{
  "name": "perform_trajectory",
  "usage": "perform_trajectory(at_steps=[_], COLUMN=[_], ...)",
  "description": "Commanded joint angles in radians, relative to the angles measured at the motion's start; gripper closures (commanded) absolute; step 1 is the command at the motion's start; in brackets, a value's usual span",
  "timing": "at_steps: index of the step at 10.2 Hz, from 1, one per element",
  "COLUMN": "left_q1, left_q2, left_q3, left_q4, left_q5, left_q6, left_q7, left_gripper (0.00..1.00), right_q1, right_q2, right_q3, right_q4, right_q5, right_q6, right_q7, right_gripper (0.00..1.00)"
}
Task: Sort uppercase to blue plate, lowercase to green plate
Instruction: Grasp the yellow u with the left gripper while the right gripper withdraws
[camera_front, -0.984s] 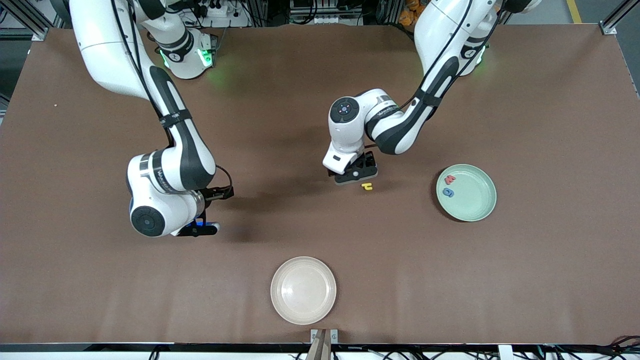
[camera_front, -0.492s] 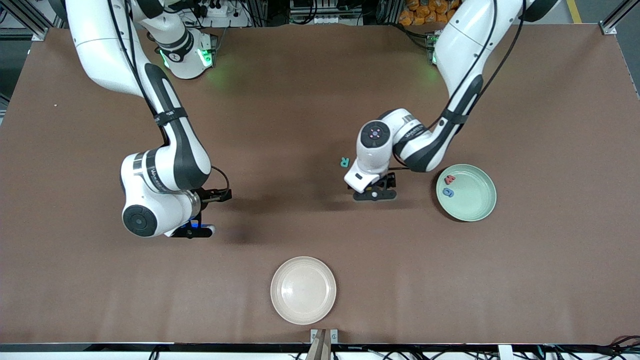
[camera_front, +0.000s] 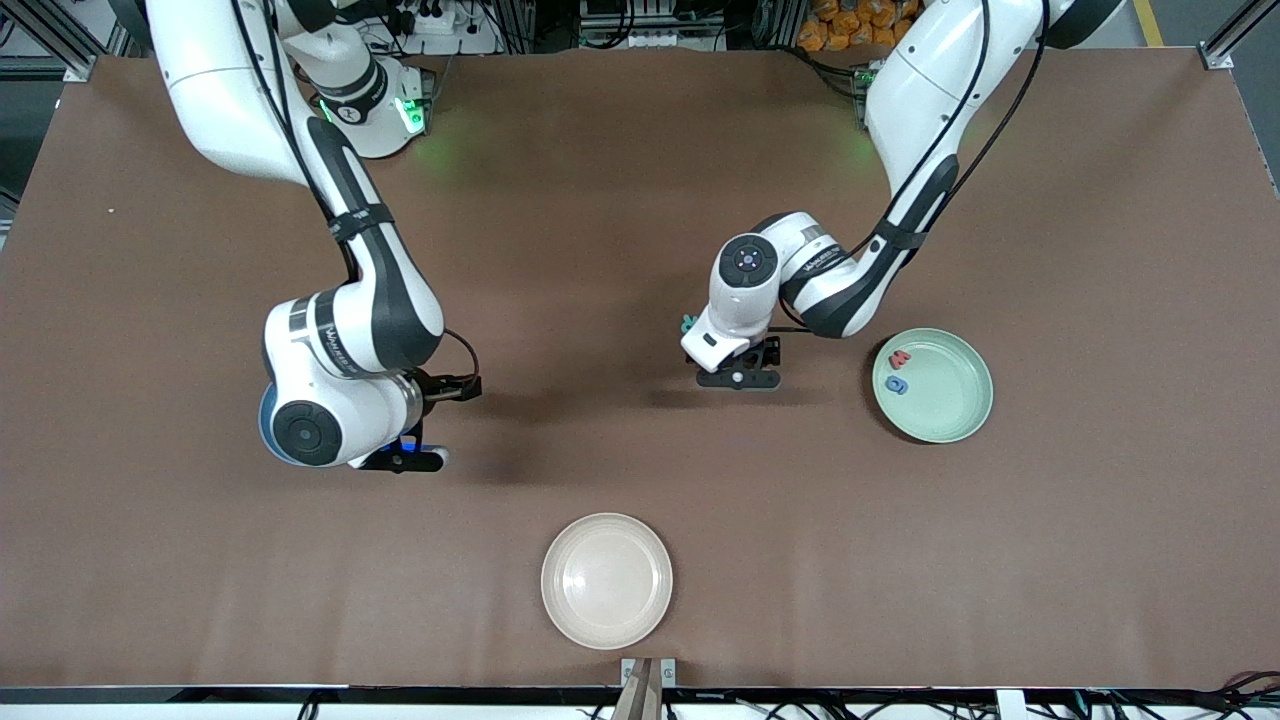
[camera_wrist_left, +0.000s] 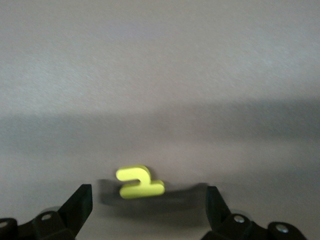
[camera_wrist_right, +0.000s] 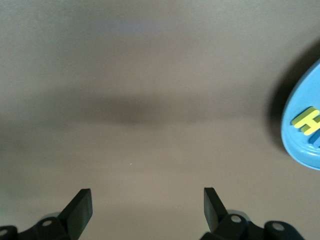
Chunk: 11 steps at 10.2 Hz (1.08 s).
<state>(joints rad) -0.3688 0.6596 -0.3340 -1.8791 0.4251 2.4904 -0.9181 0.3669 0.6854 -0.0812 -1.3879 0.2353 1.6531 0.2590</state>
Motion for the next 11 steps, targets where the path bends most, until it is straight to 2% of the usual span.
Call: perform_trajectory(at_steps=[1,6,7,8,9,11], left_q1=[0.027,0.044,0.045,0.045,0.044,0.045], left_q2=[-0.015,-0.008,-0.006,-0.005,-0.005,-0.005], left_q3=[-0.016,-0.017,-0.017,-0.017,-0.017,-0.017], left_q4=[-0.02,-0.017,-0.017,-0.017,-0.017,-0.015], left_q5=[0.012,0.012,0.012,0.011,0.009,0.006], left_q6=[0.016,0.018,0.018,0.018,0.018,0.018], left_q7=[0.007,0.022,0.019,0.018,0.013,0.008], left_gripper=[0.0,0.0,0.35,0.82,1.0,1.0], right_q1=[0.02,0.027,0.032,0.035,0.041,0.044], right_q2=[-0.01,-0.01,-0.01,-0.01,-0.01,-0.01], right_q3=[-0.002,-0.002,-0.002,-0.002,-0.002,-0.002], right_q4=[0.003,0.004,0.009,0.013,0.013,0.013], right_q5=[0.013,0.015,0.015,0.015,0.018,0.019], right_q6=[0.004,0.005,0.004,0.004,0.005,0.004], right_q7=[0.049,0.052,0.06,0.077,0.081,0.082], right_gripper=[0.02,0.04,0.05,0.07,0.11,0.19])
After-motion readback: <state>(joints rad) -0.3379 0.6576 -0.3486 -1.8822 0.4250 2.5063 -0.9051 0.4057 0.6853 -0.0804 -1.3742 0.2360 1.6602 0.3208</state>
